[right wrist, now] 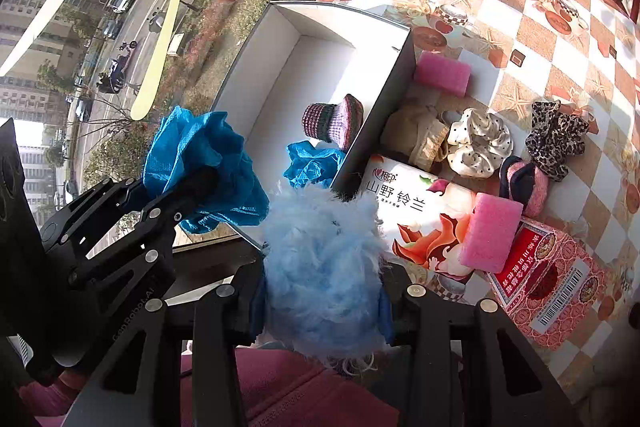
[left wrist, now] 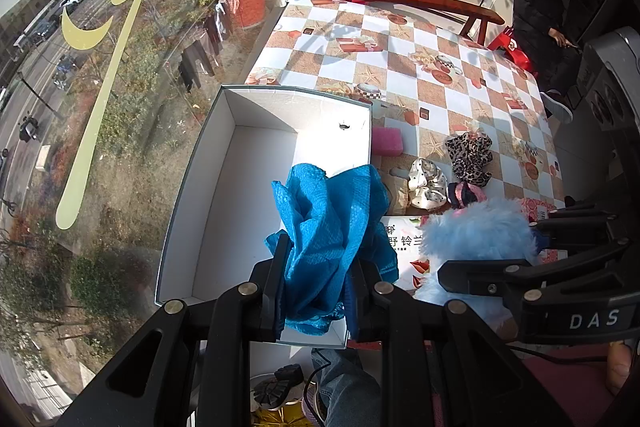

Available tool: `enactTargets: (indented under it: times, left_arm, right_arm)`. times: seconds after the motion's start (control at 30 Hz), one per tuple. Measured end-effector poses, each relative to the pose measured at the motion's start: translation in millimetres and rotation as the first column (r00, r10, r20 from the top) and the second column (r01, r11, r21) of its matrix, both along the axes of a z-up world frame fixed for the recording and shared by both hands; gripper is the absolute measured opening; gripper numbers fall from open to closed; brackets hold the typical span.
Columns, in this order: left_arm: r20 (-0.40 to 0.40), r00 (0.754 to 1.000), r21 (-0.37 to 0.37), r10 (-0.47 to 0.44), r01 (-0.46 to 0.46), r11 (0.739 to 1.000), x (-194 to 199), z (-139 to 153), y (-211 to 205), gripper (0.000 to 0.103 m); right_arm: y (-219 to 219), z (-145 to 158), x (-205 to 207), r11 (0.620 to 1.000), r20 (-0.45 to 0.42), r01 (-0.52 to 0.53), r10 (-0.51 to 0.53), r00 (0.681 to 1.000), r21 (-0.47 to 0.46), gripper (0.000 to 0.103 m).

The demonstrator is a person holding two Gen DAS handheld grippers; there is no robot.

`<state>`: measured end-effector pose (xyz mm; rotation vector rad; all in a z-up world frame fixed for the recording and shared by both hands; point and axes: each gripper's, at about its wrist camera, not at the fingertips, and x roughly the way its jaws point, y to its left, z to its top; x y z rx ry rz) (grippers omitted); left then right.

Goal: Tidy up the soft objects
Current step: 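Carry the blue bag and fluffy boa in both grippers over the white box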

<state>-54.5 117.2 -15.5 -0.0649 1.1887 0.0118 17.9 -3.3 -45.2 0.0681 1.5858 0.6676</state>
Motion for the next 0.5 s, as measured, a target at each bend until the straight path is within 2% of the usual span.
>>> enactTargets:
  times: [0.5]
  left_arm:
    - [-0.002,1.000,-0.001,0.000,0.000,1.000,0.3,-0.1,0.3,0.024]
  right_arm:
    - [-1.4,-0.3,0.4,1.000,-0.001,0.003,-0.003,1.000,0.001,0.043]
